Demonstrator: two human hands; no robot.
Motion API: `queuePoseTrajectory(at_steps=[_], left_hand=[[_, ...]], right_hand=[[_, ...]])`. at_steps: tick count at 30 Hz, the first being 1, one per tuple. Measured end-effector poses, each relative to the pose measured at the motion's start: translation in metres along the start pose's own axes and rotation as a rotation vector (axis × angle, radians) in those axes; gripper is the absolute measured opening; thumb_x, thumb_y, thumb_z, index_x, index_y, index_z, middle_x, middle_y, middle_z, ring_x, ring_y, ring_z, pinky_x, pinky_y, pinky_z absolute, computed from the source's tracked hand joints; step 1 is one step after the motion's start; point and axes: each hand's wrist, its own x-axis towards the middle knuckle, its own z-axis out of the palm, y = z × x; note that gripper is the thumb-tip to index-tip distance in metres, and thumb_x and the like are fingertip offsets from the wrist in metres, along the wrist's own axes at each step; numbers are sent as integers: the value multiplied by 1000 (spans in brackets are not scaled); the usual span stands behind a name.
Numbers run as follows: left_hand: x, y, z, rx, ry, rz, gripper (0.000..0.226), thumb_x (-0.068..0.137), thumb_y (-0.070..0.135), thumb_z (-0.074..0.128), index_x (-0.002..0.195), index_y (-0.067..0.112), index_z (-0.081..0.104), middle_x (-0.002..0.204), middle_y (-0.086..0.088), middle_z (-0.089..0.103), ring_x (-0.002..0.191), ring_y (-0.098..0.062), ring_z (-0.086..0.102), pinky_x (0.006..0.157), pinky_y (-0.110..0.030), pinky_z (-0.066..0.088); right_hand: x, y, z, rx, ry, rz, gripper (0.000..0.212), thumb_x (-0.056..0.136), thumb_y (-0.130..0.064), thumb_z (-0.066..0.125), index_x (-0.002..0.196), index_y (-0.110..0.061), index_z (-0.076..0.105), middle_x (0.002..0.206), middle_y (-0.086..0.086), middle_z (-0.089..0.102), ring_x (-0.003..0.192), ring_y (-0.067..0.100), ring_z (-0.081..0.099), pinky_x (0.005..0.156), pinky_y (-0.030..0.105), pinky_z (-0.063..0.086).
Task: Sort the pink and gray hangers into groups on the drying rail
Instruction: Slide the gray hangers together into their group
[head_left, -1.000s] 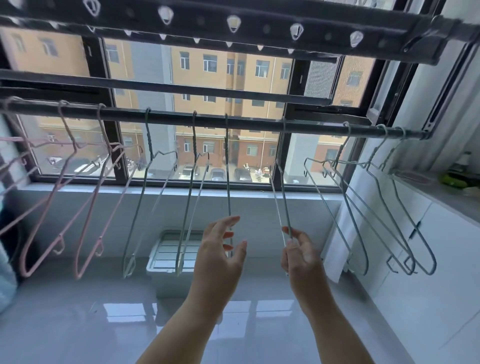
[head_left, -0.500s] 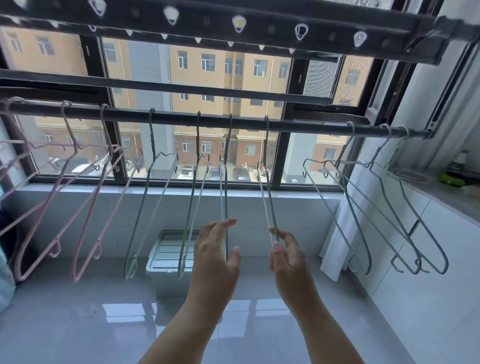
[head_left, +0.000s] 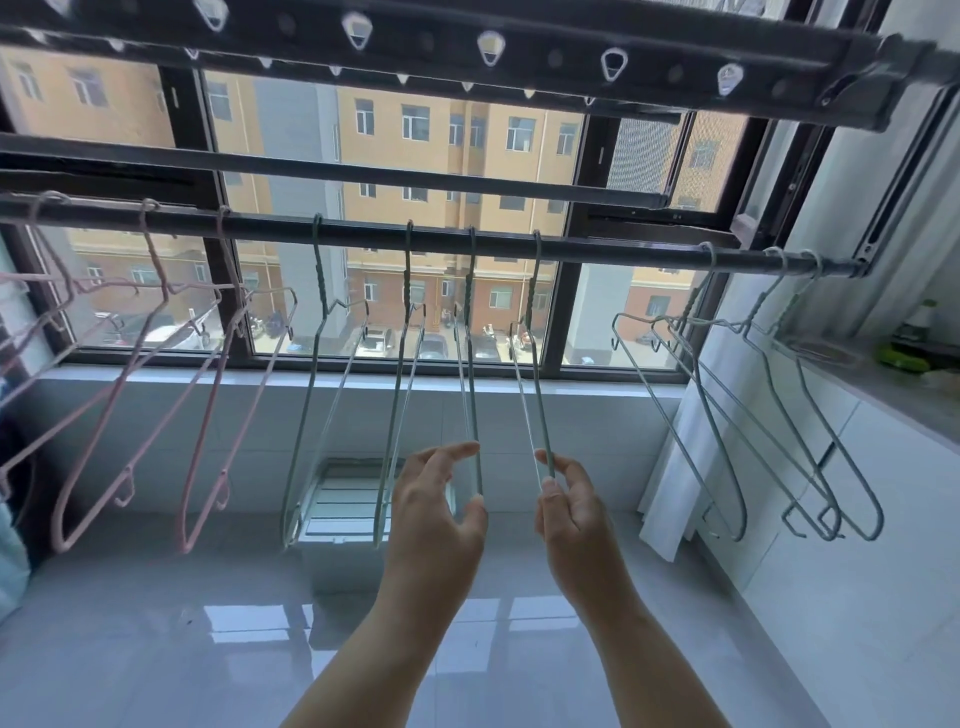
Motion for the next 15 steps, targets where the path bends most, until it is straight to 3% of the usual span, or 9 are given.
queuePoseTrajectory(at_steps=[7, 12, 15], left_hand=[[-1, 1, -2, 4, 0, 8, 44, 78, 3, 60, 110, 32, 53, 109, 9, 52, 100, -6, 46, 80, -8, 27], [-2, 4, -3, -1, -15, 21, 43, 79, 5, 60, 111, 34, 52, 112, 10, 51, 104, -5, 46, 88, -16, 32], [-2, 7, -2, 1, -19, 62, 43, 80, 6, 60, 111, 34, 52, 111, 12, 53, 102, -2, 47, 82, -7, 35]], right_hand=[[-1, 2, 1, -2, -8, 2, 28, 95, -11, 36, 115, -21, 51, 51, -7, 38, 42, 4, 33, 47, 19, 31], [-5, 2, 4, 69, -61, 18, 27, 96, -10, 35, 115, -21, 50, 49, -9, 37, 41, 2, 35, 44, 13, 33], [-7, 2, 5, 120, -97, 29, 26, 96, -10, 36, 115, -22, 49, 47, -9, 39, 43, 1, 37, 47, 13, 35]])
